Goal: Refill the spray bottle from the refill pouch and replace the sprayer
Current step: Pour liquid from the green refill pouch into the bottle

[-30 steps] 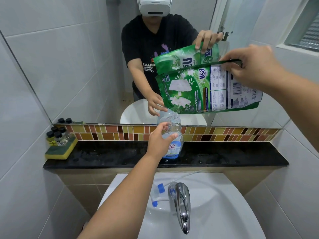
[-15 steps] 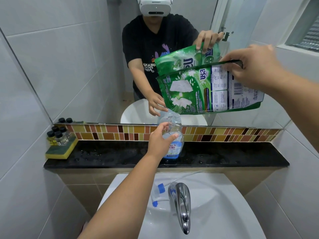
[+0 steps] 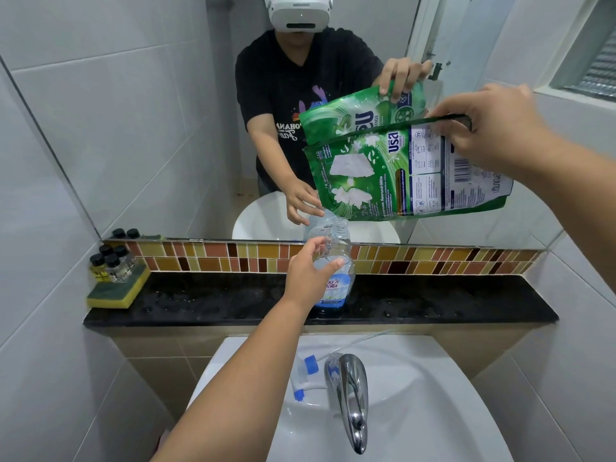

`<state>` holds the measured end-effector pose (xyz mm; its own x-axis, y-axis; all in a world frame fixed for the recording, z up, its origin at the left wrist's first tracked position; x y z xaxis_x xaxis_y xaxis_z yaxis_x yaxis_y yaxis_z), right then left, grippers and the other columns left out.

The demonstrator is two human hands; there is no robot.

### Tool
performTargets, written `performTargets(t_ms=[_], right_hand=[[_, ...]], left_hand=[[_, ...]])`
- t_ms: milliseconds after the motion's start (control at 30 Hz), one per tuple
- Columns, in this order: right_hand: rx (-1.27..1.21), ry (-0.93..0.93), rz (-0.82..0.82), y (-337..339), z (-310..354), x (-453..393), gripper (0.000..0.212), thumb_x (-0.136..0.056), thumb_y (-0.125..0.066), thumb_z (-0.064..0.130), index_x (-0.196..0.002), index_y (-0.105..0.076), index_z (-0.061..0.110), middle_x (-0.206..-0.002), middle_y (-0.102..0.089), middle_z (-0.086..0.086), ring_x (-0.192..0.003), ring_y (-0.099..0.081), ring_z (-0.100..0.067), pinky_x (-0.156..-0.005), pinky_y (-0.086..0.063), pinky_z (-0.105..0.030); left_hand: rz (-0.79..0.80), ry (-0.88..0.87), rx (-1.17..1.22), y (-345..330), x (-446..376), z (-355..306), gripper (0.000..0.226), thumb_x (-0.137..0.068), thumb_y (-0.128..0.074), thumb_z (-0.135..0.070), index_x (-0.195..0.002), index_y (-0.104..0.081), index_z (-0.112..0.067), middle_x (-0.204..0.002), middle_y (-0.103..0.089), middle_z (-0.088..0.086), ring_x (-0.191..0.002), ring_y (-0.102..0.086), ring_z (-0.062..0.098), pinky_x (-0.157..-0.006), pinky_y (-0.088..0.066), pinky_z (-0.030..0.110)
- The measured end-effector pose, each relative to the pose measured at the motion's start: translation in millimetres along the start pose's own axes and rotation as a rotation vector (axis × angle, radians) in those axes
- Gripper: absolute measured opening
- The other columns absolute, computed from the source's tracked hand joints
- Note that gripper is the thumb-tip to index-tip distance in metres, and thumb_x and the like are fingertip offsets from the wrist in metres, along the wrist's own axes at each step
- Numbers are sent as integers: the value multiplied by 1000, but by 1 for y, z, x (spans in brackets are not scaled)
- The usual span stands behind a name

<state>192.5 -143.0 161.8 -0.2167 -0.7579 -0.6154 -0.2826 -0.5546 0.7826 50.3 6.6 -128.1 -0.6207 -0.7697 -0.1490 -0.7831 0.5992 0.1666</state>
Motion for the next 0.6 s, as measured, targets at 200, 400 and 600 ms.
performTargets(t_ms=[200,400,600], right_hand=[[-5,12,-4,1,1,1,20,-94,-56,27,-108,-69,25,-72,-52,5,-82,-40,-23,-85,-28,-44],[-16,17,5,2,-1,2,19,-94,-56,27,-107,-69,26,-66,-43,17,-82,-41,-23,-86,-28,-45],[-6,17,1,3,-2,2,19,-95,-54,29,-107,-68,27,-72,-52,7,-82,-42,-23,-85,-27,-44]], left_hand=[[0,0,-3,0,0,0,42,-84,-74,-33,-118,-50,-40,-126,-55,-9,-111,-47,4,-73,-41,12],[3,2,3,-1,0,0,41,-83,-74,-33,-116,-50,-42,-124,-56,-10,-110,-48,4,-73,-41,13],[4,9,9,0,0,1,41,-83,-74,-34,-114,-49,-45,-121,-54,-13,-108,-49,4,-74,-44,16]])
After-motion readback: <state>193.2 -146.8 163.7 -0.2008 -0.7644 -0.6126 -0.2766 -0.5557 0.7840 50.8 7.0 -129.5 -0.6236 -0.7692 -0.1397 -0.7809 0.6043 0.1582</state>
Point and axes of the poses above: each hand's wrist, its own x-axis away from the middle knuckle, its own y-axis out of the back of the hand, z = x × y, the point moved 4 cm from there along -x, towards the middle knuckle
